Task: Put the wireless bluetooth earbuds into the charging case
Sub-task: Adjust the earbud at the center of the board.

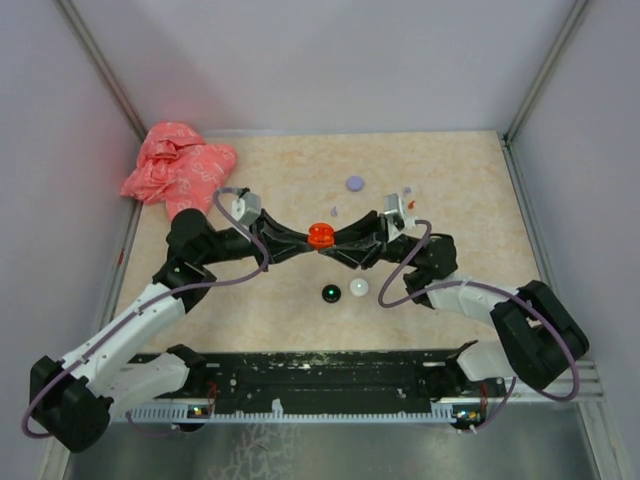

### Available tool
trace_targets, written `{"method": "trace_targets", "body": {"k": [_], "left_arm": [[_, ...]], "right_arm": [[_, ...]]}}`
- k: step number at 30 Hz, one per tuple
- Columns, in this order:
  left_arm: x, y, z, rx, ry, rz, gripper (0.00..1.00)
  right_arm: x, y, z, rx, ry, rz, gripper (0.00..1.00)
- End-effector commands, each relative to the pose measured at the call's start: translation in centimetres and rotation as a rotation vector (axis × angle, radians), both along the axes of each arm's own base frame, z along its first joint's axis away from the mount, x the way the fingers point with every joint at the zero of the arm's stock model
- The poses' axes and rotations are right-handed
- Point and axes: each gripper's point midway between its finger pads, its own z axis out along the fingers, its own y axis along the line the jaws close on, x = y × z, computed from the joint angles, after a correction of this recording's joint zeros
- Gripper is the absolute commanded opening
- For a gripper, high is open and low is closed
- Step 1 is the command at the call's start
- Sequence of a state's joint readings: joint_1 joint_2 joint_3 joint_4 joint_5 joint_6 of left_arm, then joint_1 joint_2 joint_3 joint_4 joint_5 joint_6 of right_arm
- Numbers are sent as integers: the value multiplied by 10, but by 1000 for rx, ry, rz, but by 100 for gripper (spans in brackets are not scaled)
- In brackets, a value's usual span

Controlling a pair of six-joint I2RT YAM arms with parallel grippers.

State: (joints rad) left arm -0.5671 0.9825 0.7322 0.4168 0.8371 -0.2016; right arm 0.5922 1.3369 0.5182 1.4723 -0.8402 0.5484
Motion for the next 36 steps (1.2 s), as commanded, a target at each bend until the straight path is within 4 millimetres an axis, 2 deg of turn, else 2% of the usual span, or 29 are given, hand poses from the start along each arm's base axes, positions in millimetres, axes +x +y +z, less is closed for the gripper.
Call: {"method": "trace_targets", "body": {"k": [1,3,6,7,11,14,36], "left_arm": [[-3,2,12,-12,-47,10,0],[-2,3,12,-12,-47,14,0],[-3,2,12,-14,-47,5,1],[-4,2,12,-15,-47,0,5],[-7,0,11,-15,-39,-30,33],[-10,-3,9,-15,-37,-56,41],[-7,-6,1,-63,93,-47,42]], "right_arm": [[-10,-11,18,44,-63,4,25],[-11,-10,17,41,-60,11,19],[-11,-9,16,37,-52,28,5],[-12,-9,18,42,-51,36,0],[-15,-8,21,67,-42,69,0],[-16,-7,22,75,-36,89,0],[-12,-10,35,149,-90,17,0]]}}
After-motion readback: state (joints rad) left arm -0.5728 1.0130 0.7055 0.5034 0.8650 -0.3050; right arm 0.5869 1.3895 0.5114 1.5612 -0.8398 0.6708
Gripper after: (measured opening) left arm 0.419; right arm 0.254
